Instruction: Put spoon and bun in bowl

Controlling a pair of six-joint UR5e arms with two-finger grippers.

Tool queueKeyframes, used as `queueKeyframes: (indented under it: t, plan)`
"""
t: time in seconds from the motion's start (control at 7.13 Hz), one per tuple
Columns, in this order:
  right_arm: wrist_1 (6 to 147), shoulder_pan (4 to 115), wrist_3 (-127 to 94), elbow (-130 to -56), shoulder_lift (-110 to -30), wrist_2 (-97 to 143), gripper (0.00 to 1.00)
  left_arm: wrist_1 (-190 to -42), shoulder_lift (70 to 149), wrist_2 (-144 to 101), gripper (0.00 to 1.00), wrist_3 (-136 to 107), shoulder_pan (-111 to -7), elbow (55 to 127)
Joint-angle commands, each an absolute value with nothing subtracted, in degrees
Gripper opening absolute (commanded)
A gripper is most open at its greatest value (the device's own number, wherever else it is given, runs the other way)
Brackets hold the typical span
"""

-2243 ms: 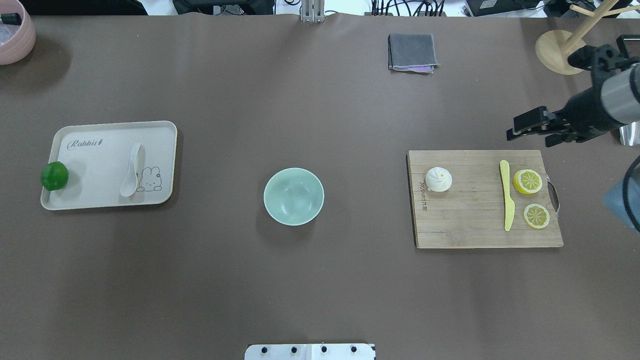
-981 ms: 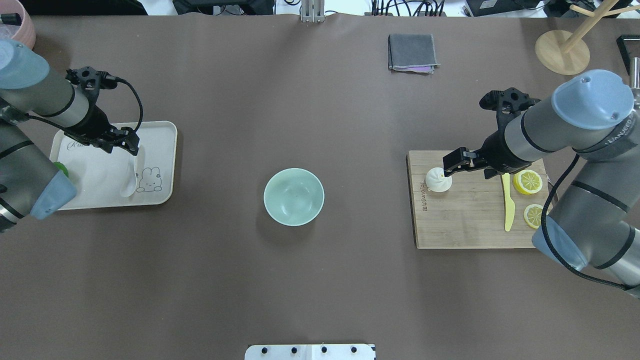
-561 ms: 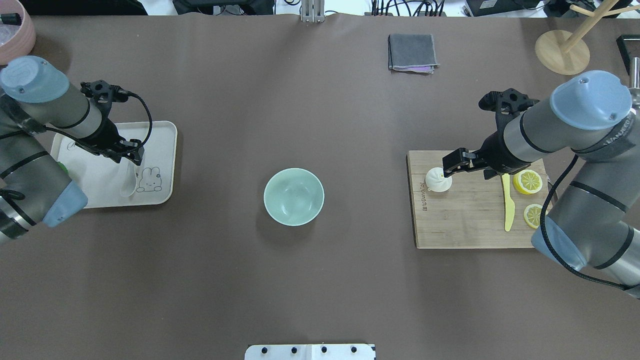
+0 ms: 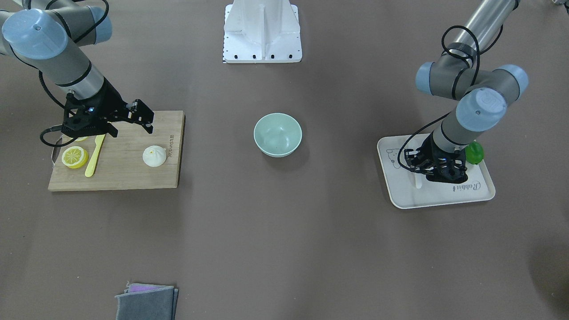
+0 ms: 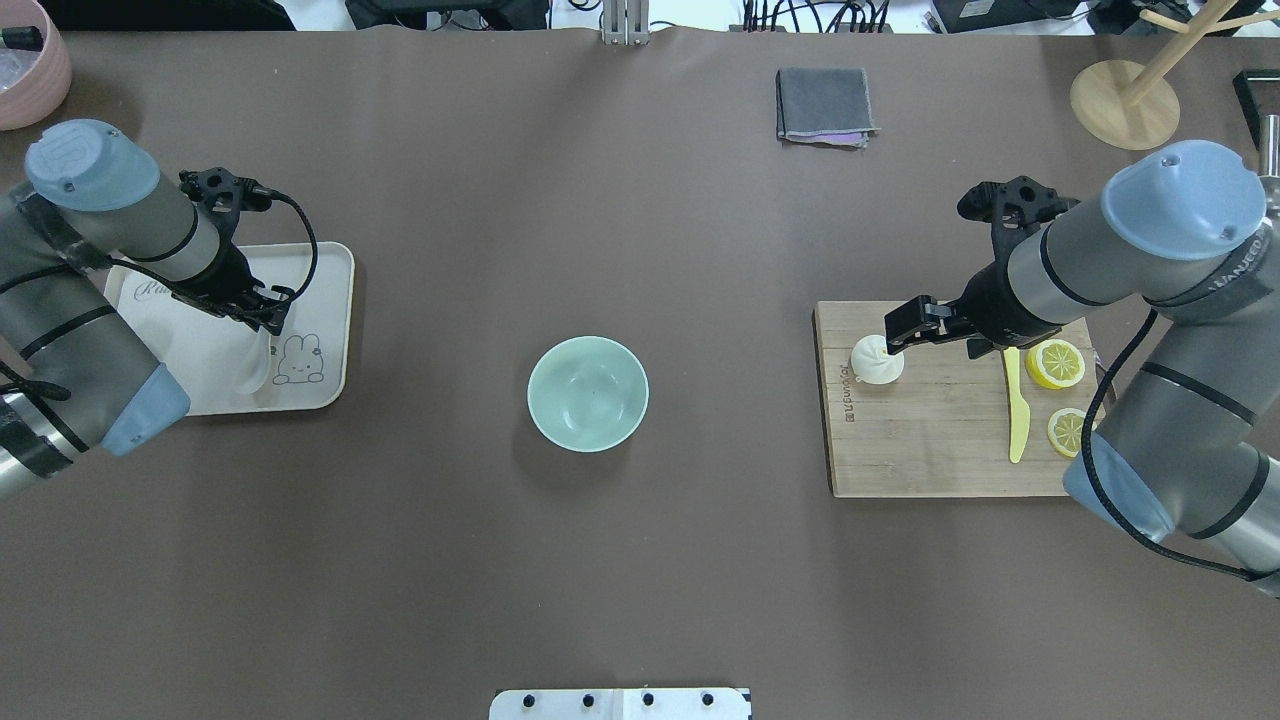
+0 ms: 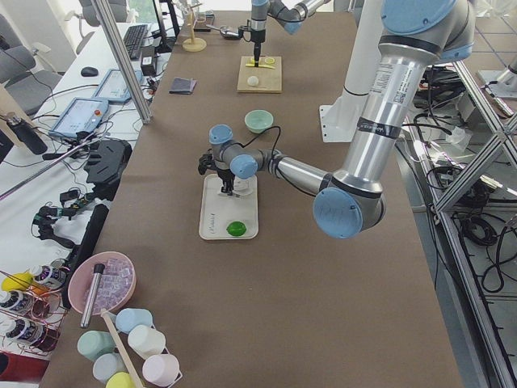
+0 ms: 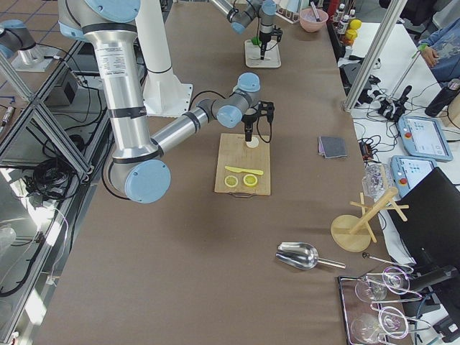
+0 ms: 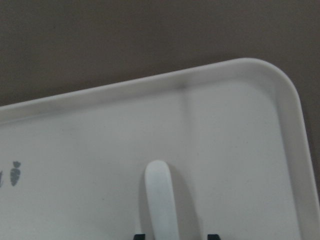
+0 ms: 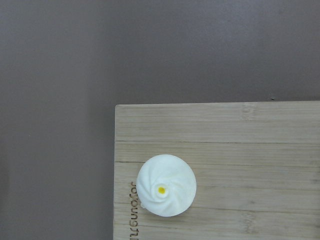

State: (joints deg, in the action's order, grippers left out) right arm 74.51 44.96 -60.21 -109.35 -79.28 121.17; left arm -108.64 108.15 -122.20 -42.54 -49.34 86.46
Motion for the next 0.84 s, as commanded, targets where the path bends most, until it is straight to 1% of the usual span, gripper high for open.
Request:
queueKeyframes:
  t: [0.0,0.14,0.28,0.42,0.7]
  plan:
    - [74.44,45.0,-60.21,-109.51,-79.28,121.2,0.99,-108.37,108.28,-121.9,0.0,-42.19,-49.31,88.32]
    - [74.44,44.91,-60.29,-109.34,-79.28,121.11,0.99,-107.85,108.28,-122.51,0.0,-42.45,-49.31,90.94]
    - [74.53,44.91,-60.21,-109.07,-79.19,120.5,0.99,-106.54,110.02,-122.61,0.0,-43.41,-49.31,93.58]
    - [74.53,44.91,-60.21,-107.94,-77.97,119.54,0.99,-102.09,115.52,-122.52,0.0,-45.07,-49.05,93.78]
    - [74.36,44.82,-60.21,-104.17,-74.98,119.44,0.99,-100.72,124.15,-121.82,0.0,-55.23,-42.67,93.34]
